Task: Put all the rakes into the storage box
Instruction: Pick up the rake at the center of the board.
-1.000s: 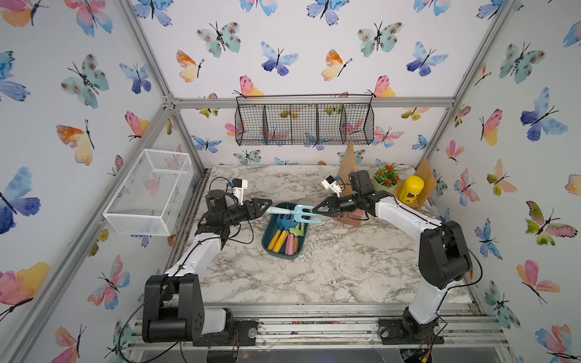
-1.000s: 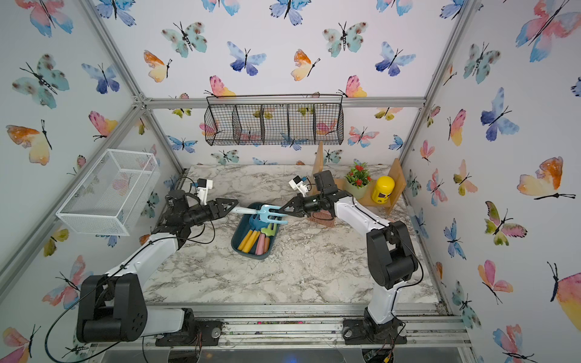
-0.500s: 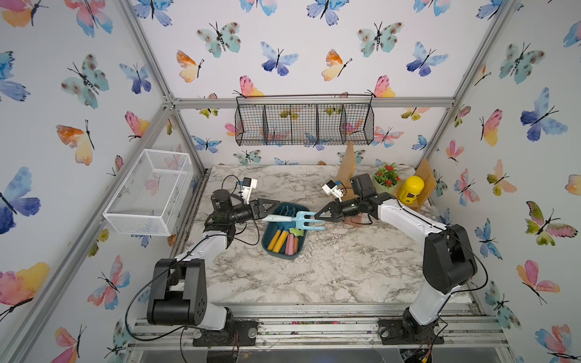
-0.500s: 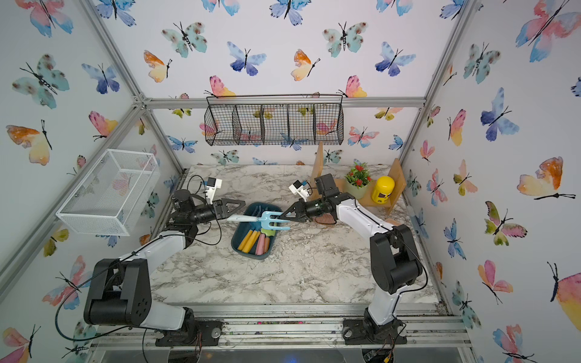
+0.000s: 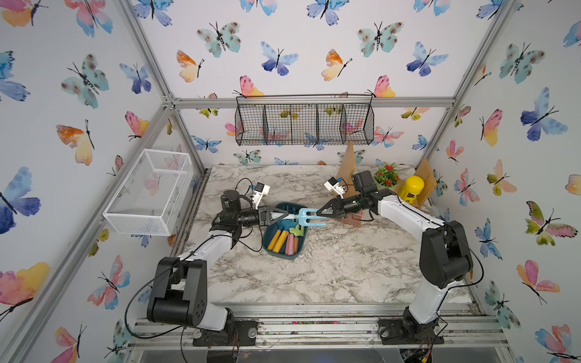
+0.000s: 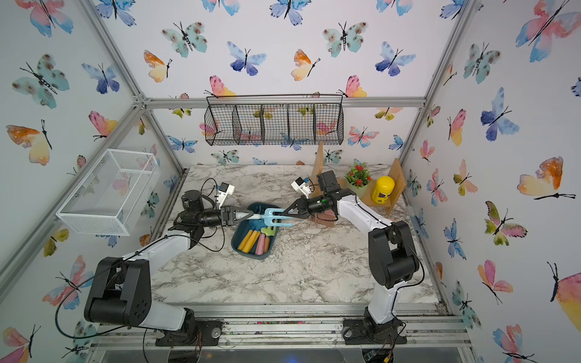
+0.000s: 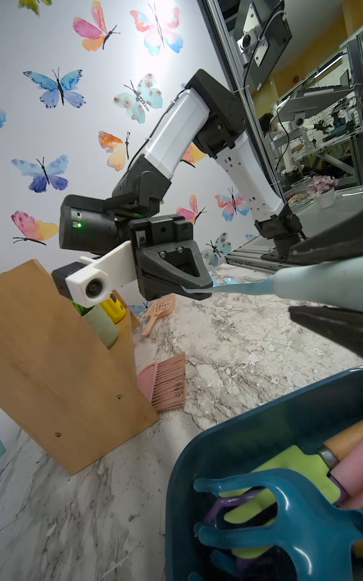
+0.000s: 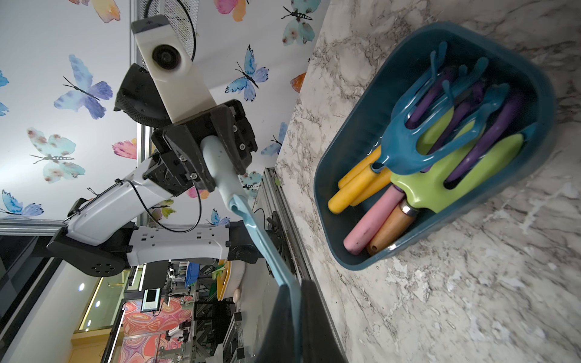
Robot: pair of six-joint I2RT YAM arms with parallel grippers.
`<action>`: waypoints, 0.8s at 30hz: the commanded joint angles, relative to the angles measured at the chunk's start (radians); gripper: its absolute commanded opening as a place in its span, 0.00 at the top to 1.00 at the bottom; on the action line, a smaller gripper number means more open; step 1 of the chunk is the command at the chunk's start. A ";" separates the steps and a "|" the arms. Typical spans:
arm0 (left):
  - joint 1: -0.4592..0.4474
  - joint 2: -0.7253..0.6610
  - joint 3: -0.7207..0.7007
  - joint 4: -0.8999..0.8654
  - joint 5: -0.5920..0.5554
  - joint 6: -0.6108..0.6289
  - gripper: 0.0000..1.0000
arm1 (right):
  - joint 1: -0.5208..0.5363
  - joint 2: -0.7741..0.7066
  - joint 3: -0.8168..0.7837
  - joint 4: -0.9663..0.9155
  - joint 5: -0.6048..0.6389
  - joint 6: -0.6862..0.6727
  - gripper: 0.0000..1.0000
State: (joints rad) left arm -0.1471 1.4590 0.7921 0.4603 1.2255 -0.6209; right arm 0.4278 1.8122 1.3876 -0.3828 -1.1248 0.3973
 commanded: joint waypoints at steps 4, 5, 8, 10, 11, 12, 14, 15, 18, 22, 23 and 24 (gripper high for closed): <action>-0.025 0.016 0.012 -0.049 -0.038 0.046 1.00 | 0.022 -0.014 0.062 -0.038 0.051 -0.028 0.57; -0.024 0.018 0.014 -0.056 -0.060 0.047 1.00 | 0.023 -0.022 0.061 -0.033 0.076 -0.026 0.50; -0.019 0.030 0.024 -0.067 -0.122 0.036 1.00 | 0.015 -0.044 0.037 0.025 0.149 0.027 0.39; -0.005 0.035 0.023 -0.049 -0.182 0.006 1.00 | 0.001 -0.066 -0.007 0.105 0.173 0.094 0.37; 0.004 0.038 0.024 -0.030 -0.201 -0.023 1.00 | -0.008 -0.078 -0.035 0.147 0.188 0.126 0.36; 0.019 0.042 0.020 0.014 -0.215 -0.067 1.00 | -0.021 -0.093 -0.069 0.192 0.203 0.166 0.36; 0.050 0.041 0.003 0.113 -0.242 -0.161 1.00 | -0.051 -0.124 -0.133 0.267 0.235 0.227 0.36; 0.069 0.036 -0.007 0.160 -0.261 -0.206 1.00 | -0.067 -0.142 -0.166 0.303 0.250 0.258 0.36; 0.109 0.026 -0.018 0.231 -0.321 -0.288 1.00 | -0.089 -0.189 -0.250 0.403 0.269 0.325 0.35; 0.097 0.011 -0.004 0.237 -0.402 -0.328 1.00 | -0.089 -0.202 -0.358 0.610 0.219 0.463 0.35; 0.088 0.010 -0.002 0.238 -0.415 -0.334 1.00 | -0.089 -0.199 -0.382 0.670 0.208 0.502 0.35; 0.074 0.004 -0.002 0.234 -0.433 -0.336 1.00 | -0.087 -0.194 -0.407 0.744 0.196 0.554 0.35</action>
State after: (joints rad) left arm -0.0441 1.4967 0.7879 0.6319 0.8799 -0.9039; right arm 0.3332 1.6165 1.0298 0.1322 -0.8997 0.7990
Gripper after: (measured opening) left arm 0.258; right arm 0.645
